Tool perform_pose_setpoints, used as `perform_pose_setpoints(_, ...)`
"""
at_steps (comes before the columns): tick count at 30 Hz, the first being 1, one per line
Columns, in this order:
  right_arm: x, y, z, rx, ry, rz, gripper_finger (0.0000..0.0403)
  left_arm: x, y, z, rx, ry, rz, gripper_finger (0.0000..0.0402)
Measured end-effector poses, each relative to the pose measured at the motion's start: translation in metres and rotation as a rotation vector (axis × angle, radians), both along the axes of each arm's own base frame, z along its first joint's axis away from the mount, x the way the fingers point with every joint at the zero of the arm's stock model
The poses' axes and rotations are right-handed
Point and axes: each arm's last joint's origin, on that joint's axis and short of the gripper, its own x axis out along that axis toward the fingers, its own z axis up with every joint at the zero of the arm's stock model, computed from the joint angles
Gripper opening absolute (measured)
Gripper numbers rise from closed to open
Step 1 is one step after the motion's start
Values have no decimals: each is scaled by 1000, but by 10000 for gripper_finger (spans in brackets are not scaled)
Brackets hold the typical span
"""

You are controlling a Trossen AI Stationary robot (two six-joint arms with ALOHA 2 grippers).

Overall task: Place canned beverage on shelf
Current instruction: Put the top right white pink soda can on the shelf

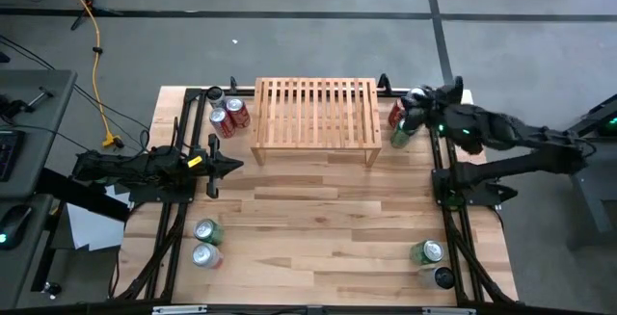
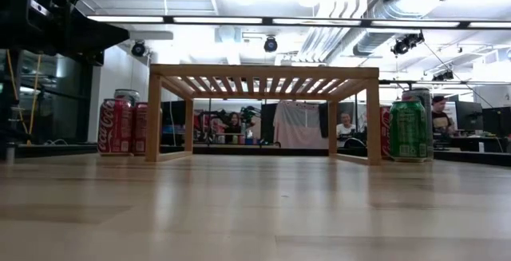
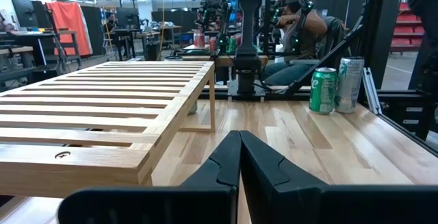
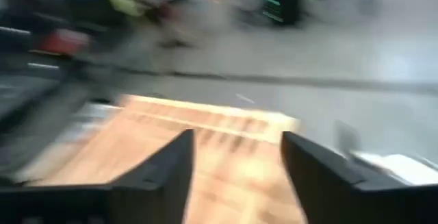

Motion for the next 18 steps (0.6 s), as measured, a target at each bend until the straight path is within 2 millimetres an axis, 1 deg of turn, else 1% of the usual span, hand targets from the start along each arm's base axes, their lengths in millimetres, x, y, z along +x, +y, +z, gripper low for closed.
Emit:
perform_pose_setpoints(2,-3,-8,-1,120,68,-117,261,0,0,0,0,0,0,0)
perform_pose_setpoints(4,-4,-14,-7,249,133,-212,294,0,0,0,0,0,0,0)
perform_pose_setpoints(7,-2,-23,-19,380,193,-314,321,0,0,0,0,0,0,0)
perform_pose_setpoints(12,5,-46,-36,441,251,-457,330,0,0,0,0,0,0,0)
perform_pose_setpoints(18,3,-77,-57,497,348,-622,330,0,0,0,0,0,0,0)
